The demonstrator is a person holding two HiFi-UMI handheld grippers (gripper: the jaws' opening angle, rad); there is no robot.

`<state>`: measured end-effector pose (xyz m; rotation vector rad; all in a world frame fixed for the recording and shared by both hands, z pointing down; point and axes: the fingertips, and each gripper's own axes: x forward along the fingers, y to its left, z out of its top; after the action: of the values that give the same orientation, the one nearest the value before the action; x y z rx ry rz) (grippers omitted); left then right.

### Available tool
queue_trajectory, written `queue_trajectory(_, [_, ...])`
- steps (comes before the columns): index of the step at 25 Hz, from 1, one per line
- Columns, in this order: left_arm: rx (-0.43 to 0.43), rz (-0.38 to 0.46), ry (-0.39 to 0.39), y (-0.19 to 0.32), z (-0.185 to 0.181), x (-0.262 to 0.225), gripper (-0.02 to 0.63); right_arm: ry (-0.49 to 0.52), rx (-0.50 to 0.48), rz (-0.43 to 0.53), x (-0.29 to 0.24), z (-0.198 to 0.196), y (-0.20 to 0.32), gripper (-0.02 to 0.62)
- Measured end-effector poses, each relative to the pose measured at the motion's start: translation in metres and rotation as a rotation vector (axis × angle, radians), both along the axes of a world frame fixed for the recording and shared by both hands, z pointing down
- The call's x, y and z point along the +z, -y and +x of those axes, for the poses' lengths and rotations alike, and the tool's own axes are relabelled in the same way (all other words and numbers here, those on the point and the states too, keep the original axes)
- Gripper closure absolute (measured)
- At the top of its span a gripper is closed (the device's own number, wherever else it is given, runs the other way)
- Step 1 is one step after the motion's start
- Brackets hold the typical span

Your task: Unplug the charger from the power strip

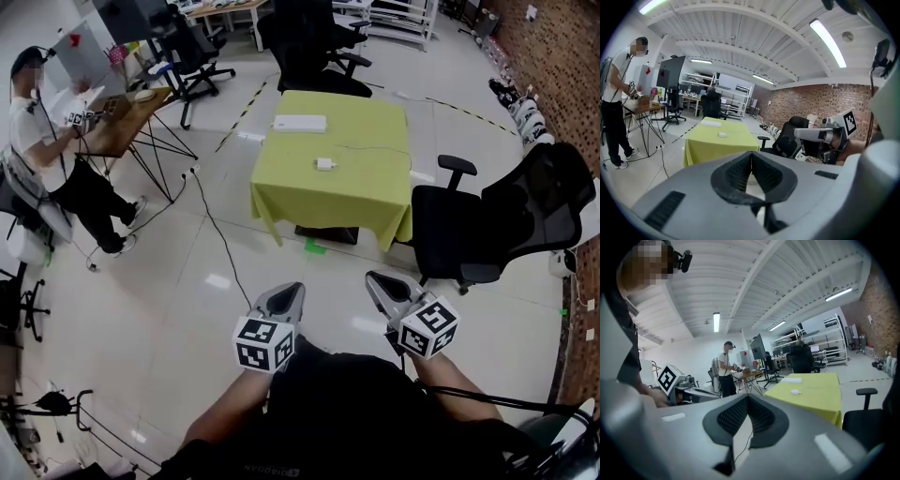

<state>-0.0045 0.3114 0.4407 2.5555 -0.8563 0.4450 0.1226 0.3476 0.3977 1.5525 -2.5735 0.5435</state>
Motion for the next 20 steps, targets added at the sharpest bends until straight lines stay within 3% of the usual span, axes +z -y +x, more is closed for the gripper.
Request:
queue_trajectory(4, [-0.018, 0.009, 0.004, -0.013, 0.004, -0.006, 0.598, 0.010, -0.008, 0.017, -0.003, 0.004, -0.015, 0.594])
queue_trajectory(10, [-0.066, -0.079, -0.058, -0.020, 0.002, -0.005, 0.598, 0.040, 0.006, 0.008, 0.002, 0.009, -0.031, 0.594])
queue_trajectory(20, [-0.044, -0.023, -0.014, -0.029, 0.009, -0.014, 0.598, 0.061, 0.017, 0.023, 0.000, 0.013, -0.045, 0.594])
